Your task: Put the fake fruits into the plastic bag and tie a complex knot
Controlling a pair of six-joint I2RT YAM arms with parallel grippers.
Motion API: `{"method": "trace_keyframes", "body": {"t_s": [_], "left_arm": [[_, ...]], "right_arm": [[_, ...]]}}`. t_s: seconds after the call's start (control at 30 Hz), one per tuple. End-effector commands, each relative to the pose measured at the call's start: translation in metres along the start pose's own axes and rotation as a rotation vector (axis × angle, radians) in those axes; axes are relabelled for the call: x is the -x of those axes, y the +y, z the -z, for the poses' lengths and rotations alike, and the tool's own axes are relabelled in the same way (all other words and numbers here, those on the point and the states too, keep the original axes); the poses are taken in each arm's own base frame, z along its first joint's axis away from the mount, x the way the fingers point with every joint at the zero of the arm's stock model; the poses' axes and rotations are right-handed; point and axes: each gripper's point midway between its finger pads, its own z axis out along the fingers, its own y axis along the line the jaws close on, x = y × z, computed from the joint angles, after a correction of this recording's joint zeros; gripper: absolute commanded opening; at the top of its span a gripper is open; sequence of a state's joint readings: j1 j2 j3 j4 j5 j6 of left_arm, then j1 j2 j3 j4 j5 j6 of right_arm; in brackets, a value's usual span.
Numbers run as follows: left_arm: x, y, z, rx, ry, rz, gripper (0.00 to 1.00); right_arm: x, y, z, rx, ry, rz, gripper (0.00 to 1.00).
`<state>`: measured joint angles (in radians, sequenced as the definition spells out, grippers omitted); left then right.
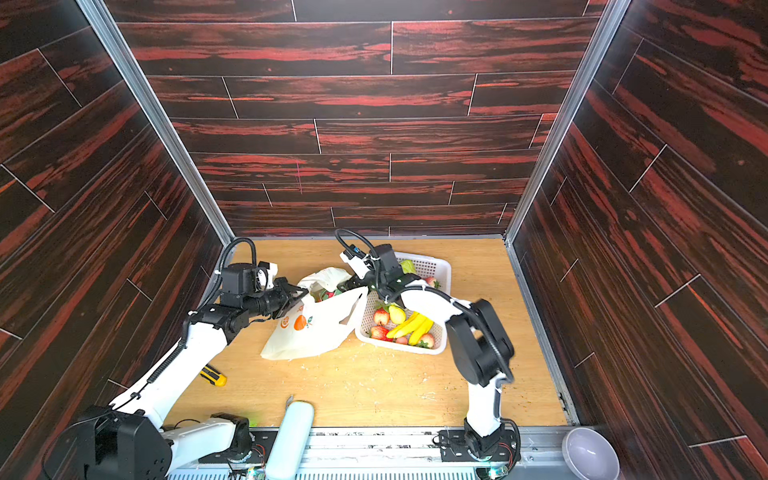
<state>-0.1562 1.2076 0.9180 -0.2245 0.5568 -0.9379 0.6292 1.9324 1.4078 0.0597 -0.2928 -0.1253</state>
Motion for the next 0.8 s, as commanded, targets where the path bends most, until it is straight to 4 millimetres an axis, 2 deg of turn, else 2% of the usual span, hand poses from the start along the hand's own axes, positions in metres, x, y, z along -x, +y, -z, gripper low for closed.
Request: {"method": "trace_keyframes", "body": {"t_s": [0.0,0.07,0.1,0.3,0.43,0.53,0.67,0.77], "left_arm": [[0.002,-0.002,0.004,-0.004,0.003,-0.006,0.00],[0.004,-0.001,0.005,-0.006,0.001,-0.004,0.00],[0.006,-0.001,0.006,-0.007,-0.001,-0.003,0.00],[0.014,0.000,0.013,-0.016,-0.012,0.007,0.00],[0.020,-0.001,0.018,-0.021,-0.023,0.003,0.00],[0.024,-0.006,0.019,-0.031,-0.021,-0.010,0.00],[0.028,-0.011,0.015,-0.038,-0.002,-0.023,0.00],[0.032,-0.012,0.009,-0.035,0.019,-0.032,0.00]], "right_arm": [[0.002,0.007,-0.009,0.053,0.007,-0.024,0.50],[0.011,0.015,-0.002,0.085,-0.007,-0.033,0.14],[0.016,0.016,0.004,0.083,-0.015,-0.039,0.02],[0.068,0.040,0.065,0.098,-0.080,-0.077,0.00],[0.087,0.056,0.098,0.129,-0.049,-0.156,0.00],[0.093,0.064,0.110,0.145,-0.016,-0.209,0.00],[0.098,0.066,0.116,0.152,0.013,-0.259,0.00],[0.090,0.053,0.110,0.121,0.040,-0.301,0.00]]}}
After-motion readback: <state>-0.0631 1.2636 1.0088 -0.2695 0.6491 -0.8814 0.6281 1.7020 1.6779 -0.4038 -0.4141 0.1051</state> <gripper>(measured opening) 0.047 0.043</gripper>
